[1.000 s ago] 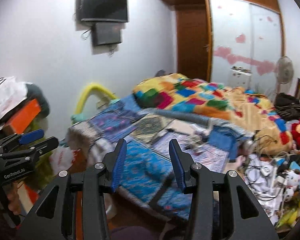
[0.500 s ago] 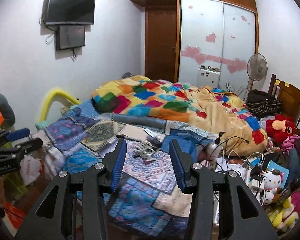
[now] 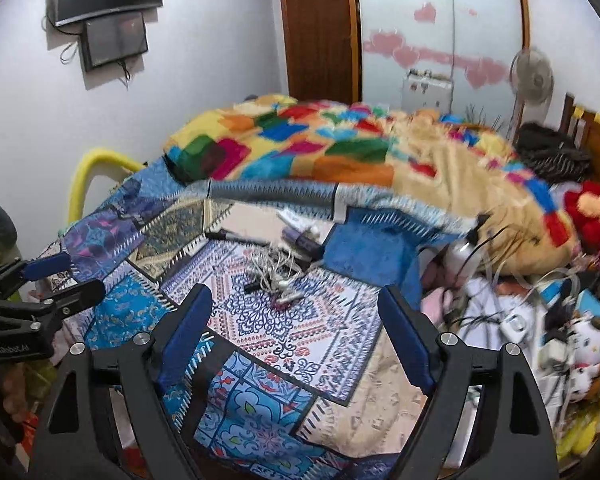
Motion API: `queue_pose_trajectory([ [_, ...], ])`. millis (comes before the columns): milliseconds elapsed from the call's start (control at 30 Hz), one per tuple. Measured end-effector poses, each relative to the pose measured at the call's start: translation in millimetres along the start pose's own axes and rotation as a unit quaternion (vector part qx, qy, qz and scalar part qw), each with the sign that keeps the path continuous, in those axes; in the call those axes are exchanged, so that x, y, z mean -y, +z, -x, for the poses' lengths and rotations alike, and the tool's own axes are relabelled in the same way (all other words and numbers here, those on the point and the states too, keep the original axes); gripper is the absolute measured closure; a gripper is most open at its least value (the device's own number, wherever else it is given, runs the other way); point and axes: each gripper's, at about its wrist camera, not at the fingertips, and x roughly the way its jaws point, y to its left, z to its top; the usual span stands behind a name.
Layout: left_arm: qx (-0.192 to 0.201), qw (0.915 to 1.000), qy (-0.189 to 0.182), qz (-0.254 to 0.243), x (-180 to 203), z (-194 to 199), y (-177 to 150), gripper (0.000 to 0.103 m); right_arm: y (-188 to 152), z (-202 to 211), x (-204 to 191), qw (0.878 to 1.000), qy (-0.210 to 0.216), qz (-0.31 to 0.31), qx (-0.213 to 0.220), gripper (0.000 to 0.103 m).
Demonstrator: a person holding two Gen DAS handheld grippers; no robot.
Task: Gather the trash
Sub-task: 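Lower the right tool onto the white earphones and close it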
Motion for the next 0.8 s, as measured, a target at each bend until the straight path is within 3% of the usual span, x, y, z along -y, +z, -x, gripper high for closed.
queue_pose_trajectory([
  [233, -0.031, 0.9995, 0.002, 0.006, -13.1, -57.7, -5.4, 0.013, 7.7, -73.1, 19.4, 0.995, 0.051, -0.058, -0.059, 0.02],
  [533, -0.056, 0.9984, -0.002, 0.013, -26.1, -106.9, -12.5, 0.013, 18.7, -170.9, 11.0, 0.984, 0.097, -0.067, -0.135, 0.022],
  [567, -0.057, 0.9983, -0.003, 0.013, -26.9, -109.3, -13.3, 0.013, 17.7, -179.3, 10.5, 0.982, 0.103, -0.071, -0.144, 0.024],
  [633, -0.061, 0.998, -0.007, 0.013, -27.8, -113.8, -15.2, 0.013, 15.2, -194.4, 8.0, 0.978, 0.111, -0.072, -0.162, 0.04],
  [767, -0.065, 0.9978, -0.008, 0.011, -27.5, -118.1, -18.0, 0.013, 14.9, -210.9, 5.6, 0.976, 0.11, -0.07, -0.174, 0.047],
  [800, -0.066, 0.9977, -0.008, 0.012, -27.5, -118.6, -18.1, 0.013, 14.6, -211.4, 4.3, 0.977, 0.11, -0.067, -0.173, 0.061],
])
